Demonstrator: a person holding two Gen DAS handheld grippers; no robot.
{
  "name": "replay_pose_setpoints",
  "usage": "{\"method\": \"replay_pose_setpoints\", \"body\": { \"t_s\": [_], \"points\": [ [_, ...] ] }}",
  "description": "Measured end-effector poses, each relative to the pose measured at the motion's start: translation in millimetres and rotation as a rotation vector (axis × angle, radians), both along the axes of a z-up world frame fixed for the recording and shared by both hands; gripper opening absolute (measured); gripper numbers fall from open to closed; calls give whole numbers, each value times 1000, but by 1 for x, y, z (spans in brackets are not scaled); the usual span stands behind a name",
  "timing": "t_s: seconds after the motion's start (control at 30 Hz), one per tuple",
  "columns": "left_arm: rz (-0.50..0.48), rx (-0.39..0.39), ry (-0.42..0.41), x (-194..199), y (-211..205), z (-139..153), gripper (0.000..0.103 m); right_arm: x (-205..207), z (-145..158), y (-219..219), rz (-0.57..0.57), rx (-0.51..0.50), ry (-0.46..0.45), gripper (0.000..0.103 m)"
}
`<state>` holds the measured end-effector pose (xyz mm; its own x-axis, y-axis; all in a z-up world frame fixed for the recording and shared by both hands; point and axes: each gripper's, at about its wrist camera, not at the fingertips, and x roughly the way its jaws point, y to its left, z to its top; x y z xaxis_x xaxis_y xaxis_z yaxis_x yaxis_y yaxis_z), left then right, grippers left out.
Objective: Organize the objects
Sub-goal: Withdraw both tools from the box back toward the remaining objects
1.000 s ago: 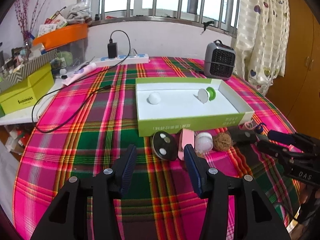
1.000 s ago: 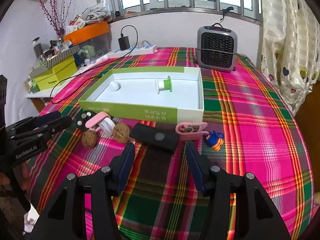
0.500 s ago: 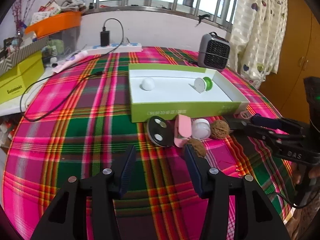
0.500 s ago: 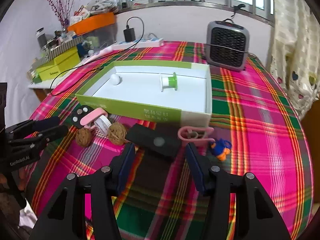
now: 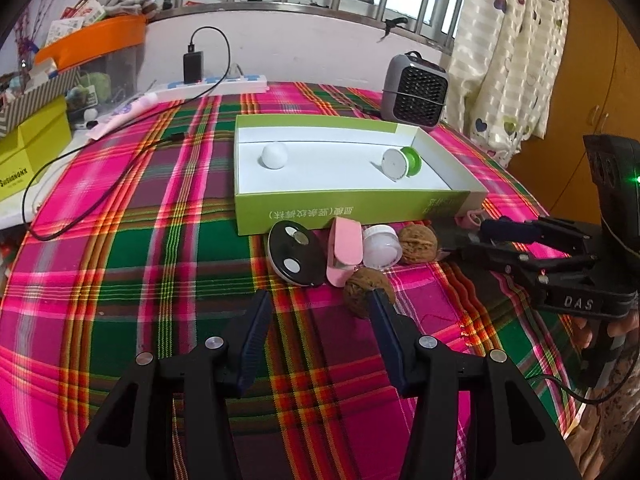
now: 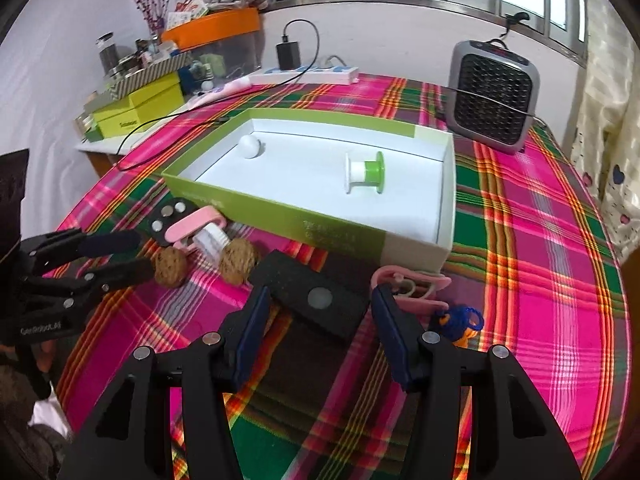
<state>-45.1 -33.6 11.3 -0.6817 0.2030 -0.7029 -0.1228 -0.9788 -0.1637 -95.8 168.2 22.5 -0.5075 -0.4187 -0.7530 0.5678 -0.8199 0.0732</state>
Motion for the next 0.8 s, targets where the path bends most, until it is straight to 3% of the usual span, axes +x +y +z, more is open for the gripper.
{"method": "replay_pose_setpoints", "body": {
  "t_s": [0.2, 0.8],
  "points": [
    [-13, 18, -2, 2, 2, 4, 50, 9, 0, -4, 72, 10, -8, 54],
    [-79, 10, -29, -12, 26, 0, 50, -7, -11, -21, 84, 96, -12, 54]
  ]
}}
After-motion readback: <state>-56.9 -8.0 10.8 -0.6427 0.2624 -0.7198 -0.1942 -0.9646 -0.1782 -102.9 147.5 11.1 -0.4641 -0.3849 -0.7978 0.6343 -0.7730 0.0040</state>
